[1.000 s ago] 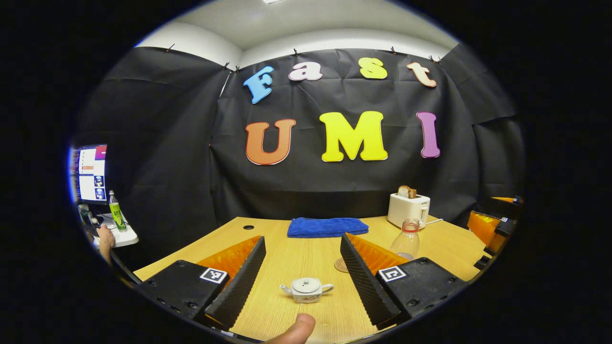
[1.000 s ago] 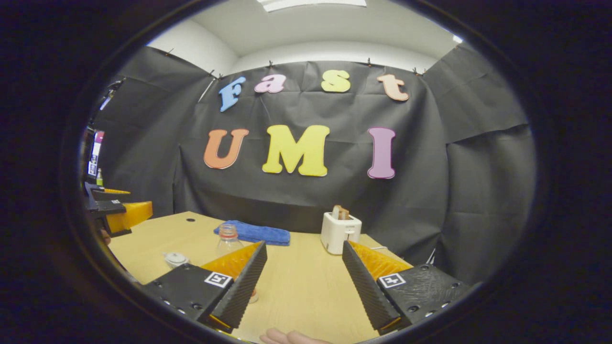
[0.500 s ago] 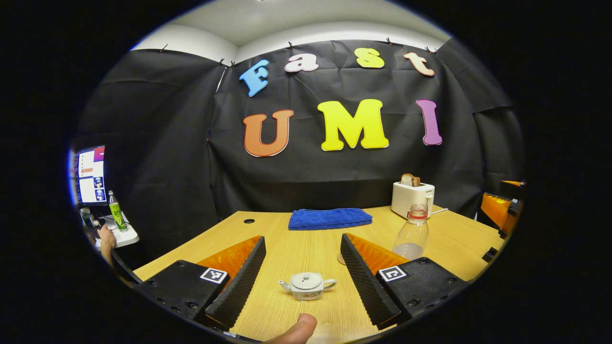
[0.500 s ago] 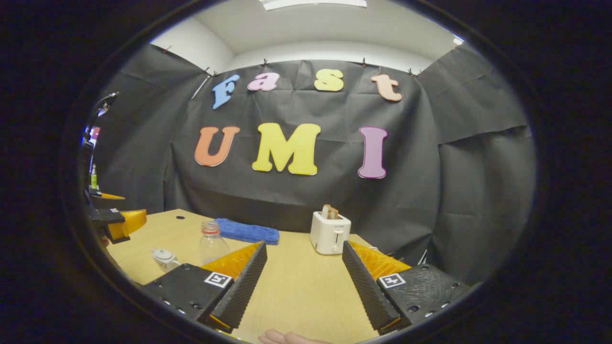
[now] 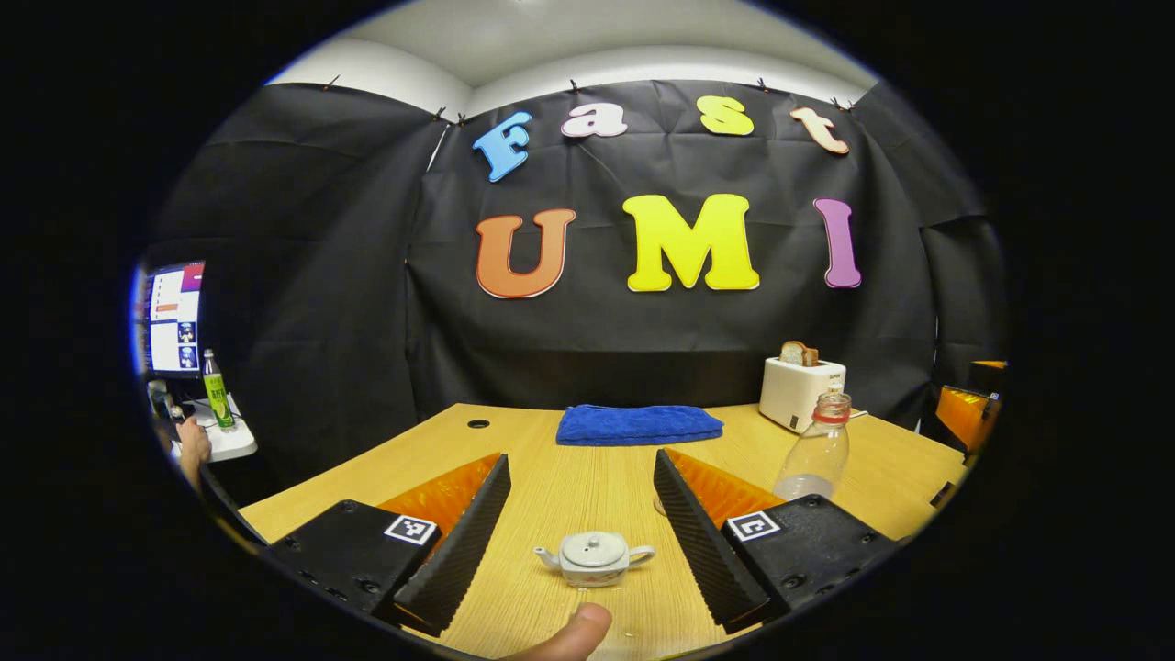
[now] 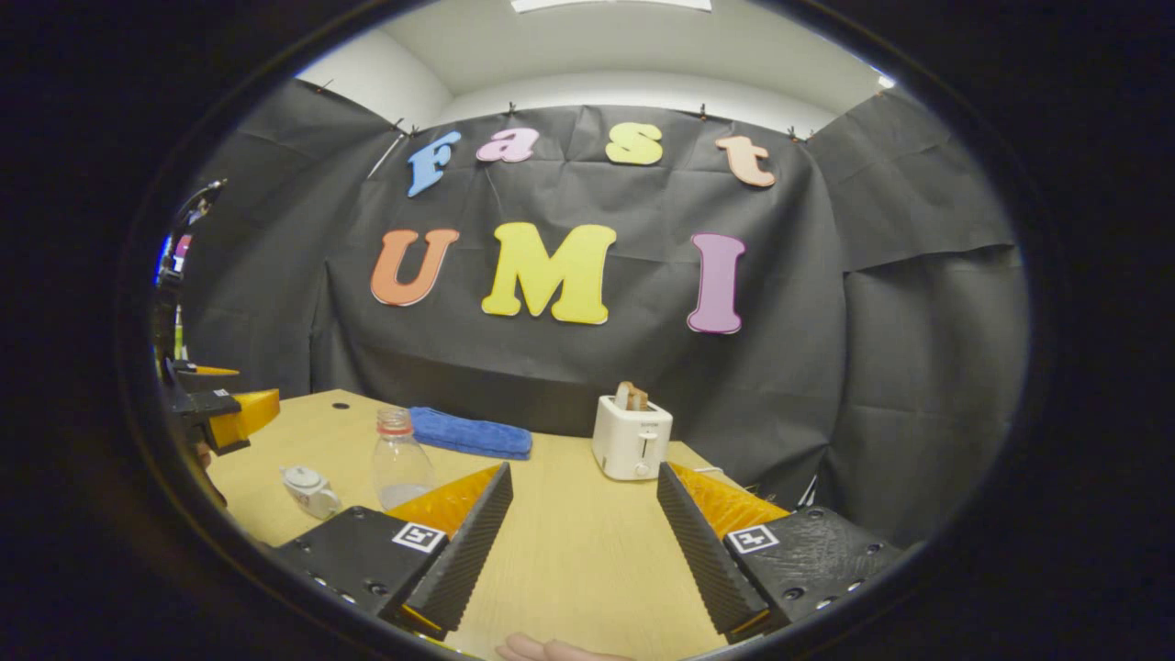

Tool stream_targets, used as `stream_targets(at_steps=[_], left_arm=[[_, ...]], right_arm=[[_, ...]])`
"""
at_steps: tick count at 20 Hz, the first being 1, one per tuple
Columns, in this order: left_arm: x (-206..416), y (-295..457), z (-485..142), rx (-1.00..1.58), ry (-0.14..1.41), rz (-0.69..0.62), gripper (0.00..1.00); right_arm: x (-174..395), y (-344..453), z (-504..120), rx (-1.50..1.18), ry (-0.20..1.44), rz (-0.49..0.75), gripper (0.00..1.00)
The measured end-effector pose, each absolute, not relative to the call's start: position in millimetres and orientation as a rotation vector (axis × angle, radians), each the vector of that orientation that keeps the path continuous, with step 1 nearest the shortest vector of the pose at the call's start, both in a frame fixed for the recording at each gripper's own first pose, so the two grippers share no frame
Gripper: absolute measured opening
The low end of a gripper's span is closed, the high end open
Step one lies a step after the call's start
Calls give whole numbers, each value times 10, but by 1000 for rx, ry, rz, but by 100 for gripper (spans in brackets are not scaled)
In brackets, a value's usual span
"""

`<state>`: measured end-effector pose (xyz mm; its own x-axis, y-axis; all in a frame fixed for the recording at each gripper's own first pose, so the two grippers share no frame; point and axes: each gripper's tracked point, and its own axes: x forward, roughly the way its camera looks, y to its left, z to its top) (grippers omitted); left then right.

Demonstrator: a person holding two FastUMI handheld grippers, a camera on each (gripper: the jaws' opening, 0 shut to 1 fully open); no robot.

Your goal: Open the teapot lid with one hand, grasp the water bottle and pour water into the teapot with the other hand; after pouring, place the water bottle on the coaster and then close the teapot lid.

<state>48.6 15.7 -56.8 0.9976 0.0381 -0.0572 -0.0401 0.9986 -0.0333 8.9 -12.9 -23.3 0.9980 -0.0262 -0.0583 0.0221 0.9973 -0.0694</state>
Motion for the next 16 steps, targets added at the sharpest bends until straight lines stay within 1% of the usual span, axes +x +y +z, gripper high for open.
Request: stream_targets(at_steps=[2, 5, 8, 9, 12, 14, 15, 16], left_arm=[[607, 130, -723, -61, 72, 32, 99], [724, 159, -936, -45, 83, 49, 99], [835, 103, -1213, -3, 141, 42, 99], [852, 95, -1279, -9, 161, 35, 99], [871, 63, -1487, -61, 235, 12, 98], [881, 43, -1516, -92, 249, -6, 88], [887, 57, -1517, -98, 252, -3, 87], [902, 55, -1513, -94, 247, -2, 80]], right_arm=[[97, -117, -239, -73, 56, -21, 95], [149, -192, -277, -78, 61, -41, 95], [180, -228, -346, -62, 86, -53, 95], [181, -246, -341, -59, 87, -58, 97], [190, -264, -342, -59, 88, -69, 95], [193, -233, -335, -61, 82, -61, 95], [189, -222, -334, -63, 80, -58, 95], [188, -209, -342, -66, 80, -55, 95]])
